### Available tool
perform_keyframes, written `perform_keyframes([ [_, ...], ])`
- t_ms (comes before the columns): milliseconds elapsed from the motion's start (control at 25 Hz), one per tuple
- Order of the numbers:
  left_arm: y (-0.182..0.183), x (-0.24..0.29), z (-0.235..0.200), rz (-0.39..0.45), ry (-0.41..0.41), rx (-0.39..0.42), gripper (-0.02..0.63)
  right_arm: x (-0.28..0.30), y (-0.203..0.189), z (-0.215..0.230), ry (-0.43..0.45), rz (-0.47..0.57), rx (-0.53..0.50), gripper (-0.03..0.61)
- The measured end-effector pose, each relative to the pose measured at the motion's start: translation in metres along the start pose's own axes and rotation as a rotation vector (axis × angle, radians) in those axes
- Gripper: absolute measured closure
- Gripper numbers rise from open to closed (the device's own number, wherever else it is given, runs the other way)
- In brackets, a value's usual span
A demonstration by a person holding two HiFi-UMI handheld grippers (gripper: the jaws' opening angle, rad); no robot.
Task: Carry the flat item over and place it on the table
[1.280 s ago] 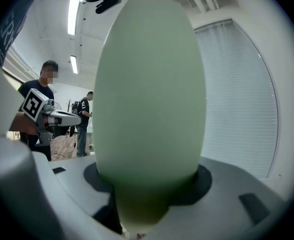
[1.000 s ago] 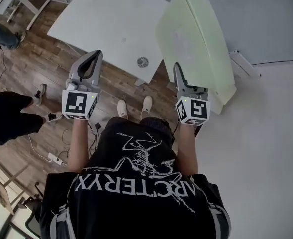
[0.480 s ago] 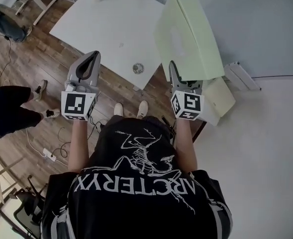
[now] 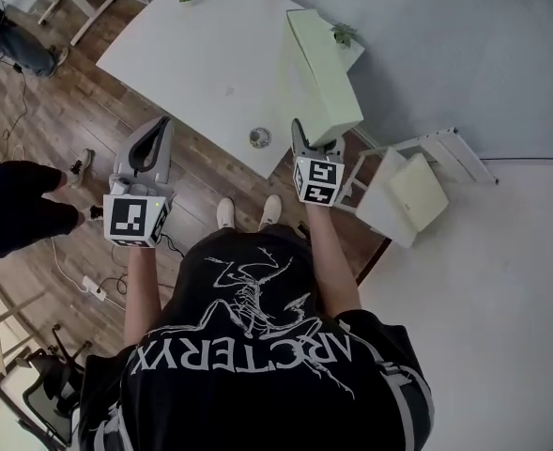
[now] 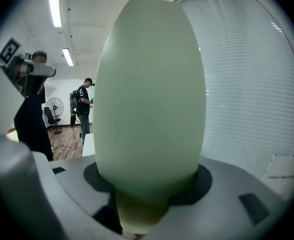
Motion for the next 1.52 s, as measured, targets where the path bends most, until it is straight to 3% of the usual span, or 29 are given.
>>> perform_keyframes([
  [240,-0.001,-0.001,-0.003,-0.035,0.011,0.027,0.604,0.038,-0.027,-0.013,0.002,-0.049,-0.007,0.324],
  [720,-0.010,0.008,-0.001,-0.058,0.013,0.030,0.604,0.081,-0.052,-0.011,0.038,-0.032,-0.035,0.296],
  [920,-0.011,0.014,0.001,-0.060,-0.002,0.024,0.604,0.083,-0.069,-0.018,0.106,-0.135,-0.037,0.288],
  [1200,-0.007,0.022,0.004,-0.041,-0.037,0.031,0.604,0.044,-0.076,-0.025,0.158,-0.170,0.041,0.279],
  [1400,-0.006,0.030,0.004,-0.019,-0.058,0.010,0.604,-0.012,-0.055,-0.011,0.159,-0.105,0.061,0.278],
  [1520,-0.005,0.033,0.007,-0.001,-0.089,0.012,0.604,-0.048,-0.018,0.008,0.120,-0.020,0.057,0.279],
])
Point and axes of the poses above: the fingertips, and each gripper's own axes: x forward along the fingers, z to its right, y out of its top, the point moved 2 cm from there along -x, backward along the fingers, and after that the axes turned 14 degrees about -x, right-handed, at the moved point
